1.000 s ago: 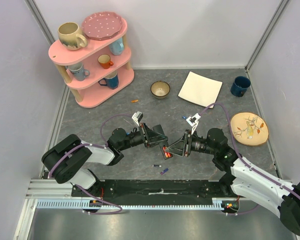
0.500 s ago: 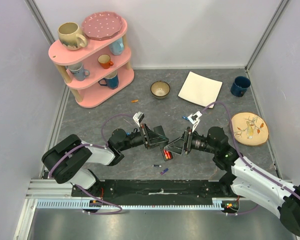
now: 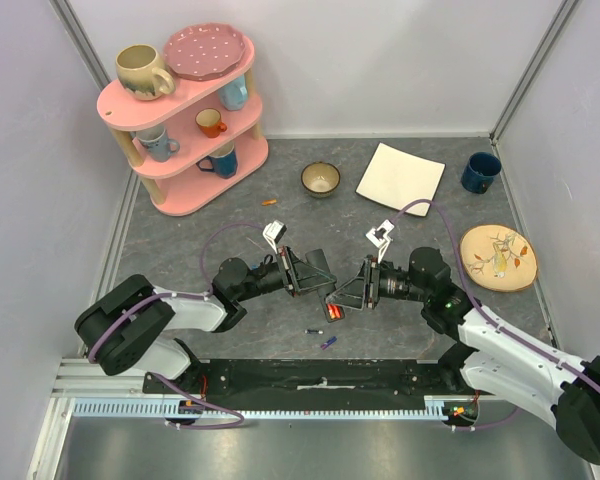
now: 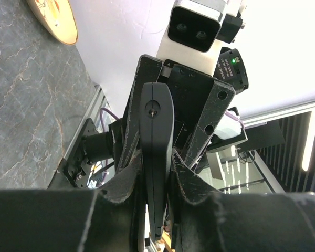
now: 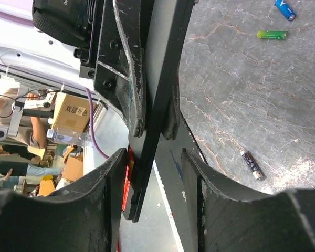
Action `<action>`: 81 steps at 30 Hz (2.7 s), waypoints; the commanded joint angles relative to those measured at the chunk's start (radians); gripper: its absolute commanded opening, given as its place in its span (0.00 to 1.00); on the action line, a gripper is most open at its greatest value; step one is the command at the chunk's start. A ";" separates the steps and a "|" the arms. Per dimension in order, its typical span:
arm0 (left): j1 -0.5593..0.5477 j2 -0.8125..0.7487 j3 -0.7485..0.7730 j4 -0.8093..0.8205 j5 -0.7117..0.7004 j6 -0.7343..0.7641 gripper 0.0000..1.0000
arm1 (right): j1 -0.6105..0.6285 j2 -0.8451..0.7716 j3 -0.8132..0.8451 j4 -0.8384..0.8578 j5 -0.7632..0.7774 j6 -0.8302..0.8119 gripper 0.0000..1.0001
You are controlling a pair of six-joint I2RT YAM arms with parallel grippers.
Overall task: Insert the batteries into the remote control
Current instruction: Load the battery into the remote control.
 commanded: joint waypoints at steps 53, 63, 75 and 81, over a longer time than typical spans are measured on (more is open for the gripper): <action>-0.003 -0.029 0.064 0.128 -0.040 0.055 0.02 | 0.001 -0.002 -0.047 0.069 -0.100 0.041 0.49; 0.000 -0.033 0.043 0.113 -0.044 0.072 0.02 | 0.000 -0.039 0.027 -0.025 -0.031 -0.038 0.71; 0.184 0.003 -0.051 0.202 0.045 0.029 0.02 | -0.019 -0.090 0.390 -0.803 0.820 -0.430 0.86; 0.195 -0.010 -0.112 0.269 0.077 -0.008 0.02 | -0.032 0.298 0.441 -0.861 1.138 -0.398 0.84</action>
